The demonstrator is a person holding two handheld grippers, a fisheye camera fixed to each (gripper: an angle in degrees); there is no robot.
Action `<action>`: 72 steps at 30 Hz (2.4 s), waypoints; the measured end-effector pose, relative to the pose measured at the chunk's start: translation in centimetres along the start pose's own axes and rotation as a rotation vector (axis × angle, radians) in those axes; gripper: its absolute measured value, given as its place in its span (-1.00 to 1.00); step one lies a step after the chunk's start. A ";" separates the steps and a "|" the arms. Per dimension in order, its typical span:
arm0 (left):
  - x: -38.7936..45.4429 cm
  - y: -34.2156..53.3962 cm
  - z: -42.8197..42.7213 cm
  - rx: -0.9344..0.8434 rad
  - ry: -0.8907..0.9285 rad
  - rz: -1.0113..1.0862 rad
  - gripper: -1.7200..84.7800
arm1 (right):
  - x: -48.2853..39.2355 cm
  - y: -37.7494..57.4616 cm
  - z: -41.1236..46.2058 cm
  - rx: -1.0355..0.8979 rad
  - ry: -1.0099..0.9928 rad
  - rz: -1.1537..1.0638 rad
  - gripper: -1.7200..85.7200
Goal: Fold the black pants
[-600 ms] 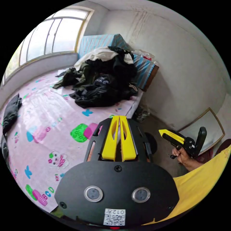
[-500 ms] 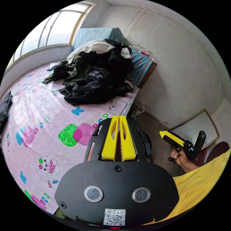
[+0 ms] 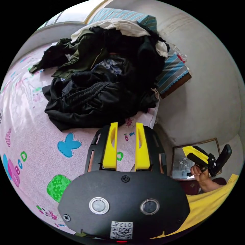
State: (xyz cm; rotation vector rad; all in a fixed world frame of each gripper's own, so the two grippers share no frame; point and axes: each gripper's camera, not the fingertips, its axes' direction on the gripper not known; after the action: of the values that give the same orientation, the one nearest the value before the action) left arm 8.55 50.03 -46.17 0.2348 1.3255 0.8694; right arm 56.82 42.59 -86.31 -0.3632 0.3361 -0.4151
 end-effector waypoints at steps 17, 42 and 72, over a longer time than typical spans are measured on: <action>-17.1 -4.6 21.9 0.010 -0.017 -0.678 -0.60 | 22.3 -8.1 22.1 -0.120 -0.230 -0.060 -0.96; -12.6 3.9 -2.2 1.006 0.025 -0.521 -0.83 | 42.4 -27.3 45.9 -0.129 -0.385 -0.395 -0.92; 13.3 21.7 -16.1 1.360 -0.435 0.143 -0.81 | 29.6 -50.1 71.8 -0.284 -0.326 -0.686 -0.64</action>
State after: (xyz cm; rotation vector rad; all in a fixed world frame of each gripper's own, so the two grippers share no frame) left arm -15.32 68.44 -47.24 1.4889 1.2886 -0.1225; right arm 93.70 6.15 -9.79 -0.8187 -0.0643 -0.9695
